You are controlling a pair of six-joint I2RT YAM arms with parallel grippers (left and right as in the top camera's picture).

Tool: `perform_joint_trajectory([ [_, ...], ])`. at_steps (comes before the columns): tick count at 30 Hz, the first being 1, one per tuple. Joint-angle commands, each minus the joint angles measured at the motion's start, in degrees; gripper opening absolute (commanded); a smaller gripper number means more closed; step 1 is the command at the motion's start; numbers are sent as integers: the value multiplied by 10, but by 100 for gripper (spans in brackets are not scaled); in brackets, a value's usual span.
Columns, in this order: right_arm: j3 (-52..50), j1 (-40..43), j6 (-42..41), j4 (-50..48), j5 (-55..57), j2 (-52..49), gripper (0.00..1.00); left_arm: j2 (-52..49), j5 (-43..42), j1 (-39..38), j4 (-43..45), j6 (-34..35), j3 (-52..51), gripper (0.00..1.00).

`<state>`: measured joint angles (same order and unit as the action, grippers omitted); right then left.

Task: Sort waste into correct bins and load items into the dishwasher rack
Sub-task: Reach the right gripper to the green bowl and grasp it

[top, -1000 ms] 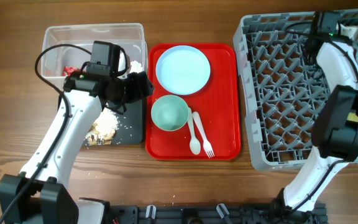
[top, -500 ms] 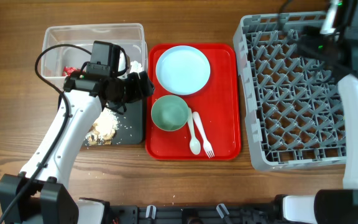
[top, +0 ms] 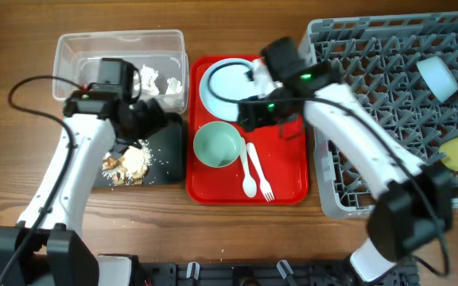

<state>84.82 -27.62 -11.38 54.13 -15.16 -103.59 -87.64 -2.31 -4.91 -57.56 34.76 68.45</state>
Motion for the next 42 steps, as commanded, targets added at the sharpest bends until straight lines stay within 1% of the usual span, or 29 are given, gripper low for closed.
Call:
perform_joint_trajectory([
  [1,-3,-35,-82,-10,33,-62,77,6,17,44,-12,21,2,100],
  [2,-3,-40,-92,-11,40,-75,74,6,17,50,-14,21,2,100],
  [3,-3,-46,-99,-15,47,-91,68,6,17,54,-16,21,2,100],
  [5,-4,-50,-99,-30,48,-118,57,6,17,58,-17,21,2,100],
  [6,-4,-50,-99,-34,48,-131,55,6,17,58,-17,21,2,100],
  [7,-4,-50,-99,-37,48,-149,39,6,17,58,-17,21,2,100],
  [9,-3,-50,-99,-39,49,-156,10,6,17,58,-17,21,2,100],
  [10,-3,-49,-99,-42,51,-156,5,6,17,58,-17,21,2,100],
  [14,23,-39,-100,-24,95,-125,4,6,17,58,-17,21,2,100],
  [17,45,-11,-90,-9,139,-61,4,6,17,58,-16,21,2,100],
  [19,49,23,-63,-14,188,4,4,6,17,58,-16,21,2,100],
  [20,49,45,-48,-21,237,43,4,6,17,58,-16,21,2,100],
  [22,49,76,-19,-40,312,86,4,6,17,58,-16,21,2,100],
  [23,49,99,20,-57,368,109,4,6,17,58,-14,21,2,100],
  [25,49,130,76,-84,437,127,4,6,17,58,-12,21,2,100],
  [27,49,173,163,-121,507,131,4,6,17,58,-8,21,2,100],
  [28,46,190,189,-139,538,128,4,6,17,58,-6,21,2,100],
  [33,43,269,244,-251,734,88,4,6,17,58,1,21,2,100],
  [38,43,309,304,-363,794,24,4,6,17,58,1,21,2,100],
  [42,43,319,354,-432,802,-33,4,6,17,58,1,21,2,100],
])
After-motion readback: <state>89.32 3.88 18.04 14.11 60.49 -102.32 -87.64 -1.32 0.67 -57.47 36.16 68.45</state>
